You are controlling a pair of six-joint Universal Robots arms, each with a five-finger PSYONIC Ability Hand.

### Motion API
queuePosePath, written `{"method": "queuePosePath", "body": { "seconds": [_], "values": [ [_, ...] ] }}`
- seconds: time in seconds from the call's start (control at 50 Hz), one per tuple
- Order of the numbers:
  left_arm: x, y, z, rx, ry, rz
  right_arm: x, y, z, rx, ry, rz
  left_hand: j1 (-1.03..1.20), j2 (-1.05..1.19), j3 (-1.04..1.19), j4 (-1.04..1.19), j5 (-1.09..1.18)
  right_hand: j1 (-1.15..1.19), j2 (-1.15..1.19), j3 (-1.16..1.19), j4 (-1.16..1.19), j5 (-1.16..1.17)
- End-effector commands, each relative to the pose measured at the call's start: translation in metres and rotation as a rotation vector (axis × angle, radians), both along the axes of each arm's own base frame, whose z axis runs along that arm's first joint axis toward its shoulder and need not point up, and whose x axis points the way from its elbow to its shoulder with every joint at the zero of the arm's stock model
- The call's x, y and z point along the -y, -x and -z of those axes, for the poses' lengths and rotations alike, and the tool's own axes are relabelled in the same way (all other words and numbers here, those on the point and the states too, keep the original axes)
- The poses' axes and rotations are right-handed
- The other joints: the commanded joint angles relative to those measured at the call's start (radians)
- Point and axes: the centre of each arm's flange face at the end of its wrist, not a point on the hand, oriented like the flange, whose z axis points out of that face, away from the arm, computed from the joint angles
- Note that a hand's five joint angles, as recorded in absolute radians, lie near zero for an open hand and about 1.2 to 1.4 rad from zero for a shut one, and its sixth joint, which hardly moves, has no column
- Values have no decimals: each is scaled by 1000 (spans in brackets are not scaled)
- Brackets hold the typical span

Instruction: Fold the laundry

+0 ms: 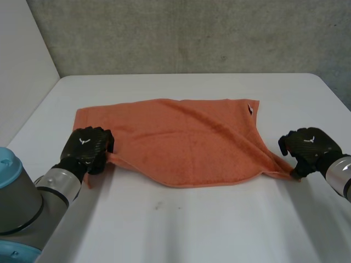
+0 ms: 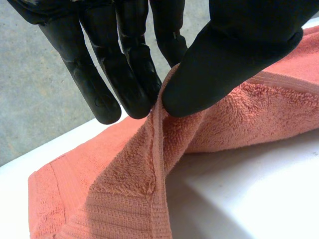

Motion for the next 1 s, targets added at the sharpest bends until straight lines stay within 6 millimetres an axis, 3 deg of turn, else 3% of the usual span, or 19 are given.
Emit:
{"method": "queuePosePath", "body": {
  "seconds": [0.02, 0.24, 0.28, 0.56, 1.0],
  "values": [
    [0, 0, 0, -1, 1, -2, -10, -4, -16, 58, 41, -18, 204, 178, 180, 180, 185, 156, 47, 65, 70, 59],
    [4, -5, -1, -1, 3, -19, -14, -5, -3, 171, -56, 26, 204, 178, 180, 180, 185, 168, 58, 77, 82, 71],
    [6, -6, -1, -2, 6, -23, -11, -4, 12, 232, -131, 62, 204, 178, 180, 180, 185, 153, 44, 63, 68, 56],
    [7, -6, -2, -4, 8, -25, 11, -2, 40, 259, -150, 100, 204, 178, 180, 180, 185, 103, -6, 13, 18, 6],
    [10, -8, -3, -7, 12, -34, 32, -7, 54, 236, -139, 99, 204, 178, 180, 180, 185, 244, 135, 154, 159, 147]
  ]
}}
